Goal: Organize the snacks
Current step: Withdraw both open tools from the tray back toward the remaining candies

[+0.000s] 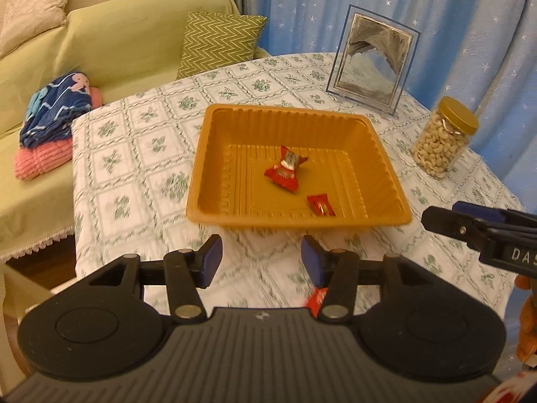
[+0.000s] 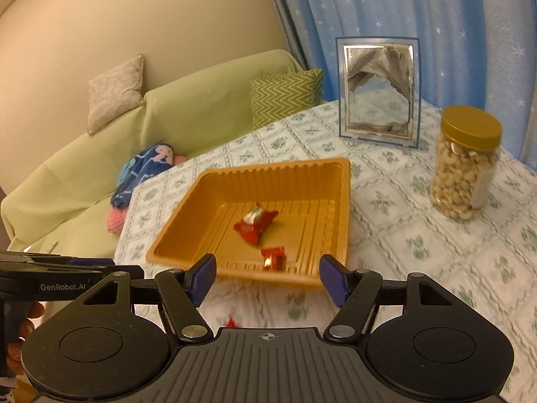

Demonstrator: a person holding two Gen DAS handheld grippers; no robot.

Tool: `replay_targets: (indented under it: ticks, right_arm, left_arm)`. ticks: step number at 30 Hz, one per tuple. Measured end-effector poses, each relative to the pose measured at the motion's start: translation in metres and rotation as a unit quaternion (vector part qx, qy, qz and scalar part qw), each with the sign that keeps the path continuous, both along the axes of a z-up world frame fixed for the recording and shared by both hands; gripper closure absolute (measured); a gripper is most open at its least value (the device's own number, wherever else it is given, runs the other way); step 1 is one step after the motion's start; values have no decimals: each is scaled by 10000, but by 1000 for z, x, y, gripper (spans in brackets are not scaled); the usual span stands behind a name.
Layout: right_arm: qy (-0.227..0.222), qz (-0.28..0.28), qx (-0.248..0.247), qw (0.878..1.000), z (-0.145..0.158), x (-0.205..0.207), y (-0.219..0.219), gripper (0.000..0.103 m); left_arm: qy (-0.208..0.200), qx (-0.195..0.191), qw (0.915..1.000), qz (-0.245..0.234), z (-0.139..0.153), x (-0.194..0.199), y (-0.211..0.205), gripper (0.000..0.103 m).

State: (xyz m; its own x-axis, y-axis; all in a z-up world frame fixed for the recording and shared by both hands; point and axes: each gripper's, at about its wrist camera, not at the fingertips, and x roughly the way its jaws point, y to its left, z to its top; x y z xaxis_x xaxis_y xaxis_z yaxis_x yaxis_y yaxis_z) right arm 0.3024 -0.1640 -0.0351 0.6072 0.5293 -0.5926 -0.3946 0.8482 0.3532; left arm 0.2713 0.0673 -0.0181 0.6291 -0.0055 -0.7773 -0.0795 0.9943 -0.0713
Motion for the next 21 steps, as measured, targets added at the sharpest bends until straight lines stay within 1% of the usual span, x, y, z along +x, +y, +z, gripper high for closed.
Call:
replay_targets:
  ticks: [10, 21]
  right_arm:
    - [181, 125, -56, 9997, 6, -64, -27, 28]
    - [339, 248, -197, 9989, 3, -123, -54, 27]
  left_arm:
    - [54, -5, 9999, 94, 10, -66, -31, 49]
    - [95, 37, 9998, 153, 12, -125, -60, 47]
